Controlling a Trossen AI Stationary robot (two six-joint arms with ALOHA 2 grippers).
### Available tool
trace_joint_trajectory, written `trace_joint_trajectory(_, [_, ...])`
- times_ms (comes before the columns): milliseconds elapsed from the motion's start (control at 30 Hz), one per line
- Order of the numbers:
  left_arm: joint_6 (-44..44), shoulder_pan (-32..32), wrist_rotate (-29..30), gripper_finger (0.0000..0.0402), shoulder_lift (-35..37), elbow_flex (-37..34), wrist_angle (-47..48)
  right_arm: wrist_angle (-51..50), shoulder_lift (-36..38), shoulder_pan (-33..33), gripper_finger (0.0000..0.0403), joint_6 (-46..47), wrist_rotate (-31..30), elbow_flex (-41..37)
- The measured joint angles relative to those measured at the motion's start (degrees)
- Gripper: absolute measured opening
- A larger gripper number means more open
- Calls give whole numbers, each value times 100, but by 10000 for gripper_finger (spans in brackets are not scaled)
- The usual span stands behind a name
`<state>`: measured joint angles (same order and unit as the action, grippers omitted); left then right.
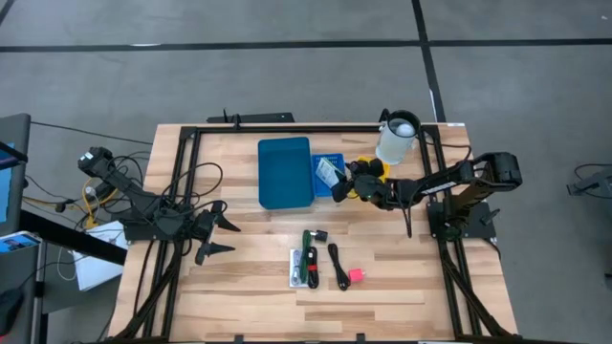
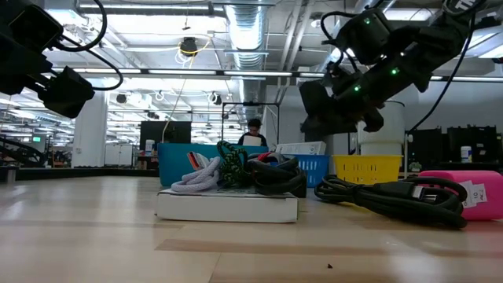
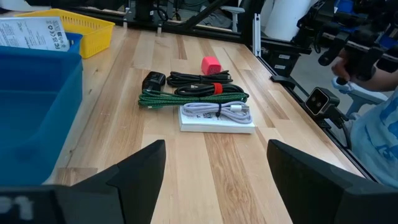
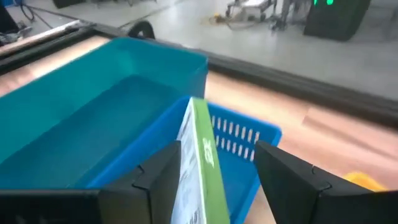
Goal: Pick and place items into bin
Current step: Put the pink charger adapter into the yellow bin
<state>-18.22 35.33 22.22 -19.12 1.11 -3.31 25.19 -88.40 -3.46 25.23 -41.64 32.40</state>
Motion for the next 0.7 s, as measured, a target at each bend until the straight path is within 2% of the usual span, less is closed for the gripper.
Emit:
trace_joint_trajectory(200, [0, 0, 2, 270, 0, 2, 0, 1161, 0, 360, 188, -1153, -10, 0])
trace_joint_trajectory(367, [0, 0, 0, 270, -1, 2, 0, 1719, 0, 817, 180, -2158, 484, 0])
trace_joint_trajectory(533, [-2, -2, 0, 270, 0, 2, 0, 1682, 0, 1263, 172, -2379, 1423, 0])
trace_joint_trajectory(700, [0, -1, 2, 270, -1, 2, 0, 1639, 0, 1754, 165, -2376, 1849, 0])
